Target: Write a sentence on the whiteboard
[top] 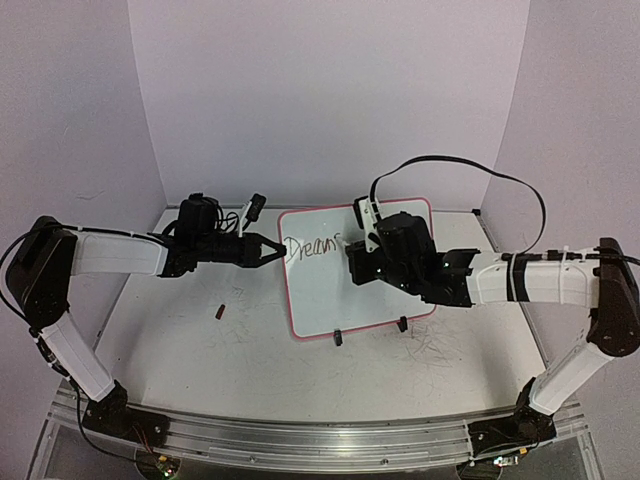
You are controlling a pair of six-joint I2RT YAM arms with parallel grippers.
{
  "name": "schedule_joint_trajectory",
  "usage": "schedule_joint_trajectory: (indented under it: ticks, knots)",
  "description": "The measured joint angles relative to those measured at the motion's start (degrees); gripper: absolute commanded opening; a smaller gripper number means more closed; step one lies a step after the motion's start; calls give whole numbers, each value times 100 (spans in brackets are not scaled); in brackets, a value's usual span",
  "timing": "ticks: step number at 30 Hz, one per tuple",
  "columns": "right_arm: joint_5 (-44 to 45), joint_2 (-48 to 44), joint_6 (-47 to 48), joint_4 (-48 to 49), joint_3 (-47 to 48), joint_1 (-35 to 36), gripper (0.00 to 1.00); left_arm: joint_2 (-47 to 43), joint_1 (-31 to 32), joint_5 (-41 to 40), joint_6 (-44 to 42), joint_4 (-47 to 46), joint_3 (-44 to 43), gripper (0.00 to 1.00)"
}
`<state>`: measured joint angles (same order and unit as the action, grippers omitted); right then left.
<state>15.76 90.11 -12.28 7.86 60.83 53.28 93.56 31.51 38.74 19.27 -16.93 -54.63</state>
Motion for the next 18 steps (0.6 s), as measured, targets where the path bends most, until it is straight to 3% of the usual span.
schedule_joint_trajectory:
  ticks: [18]
  knots:
    - [65,-67,-191,22,-200,13,0,0,0,-41,0,8,0,0]
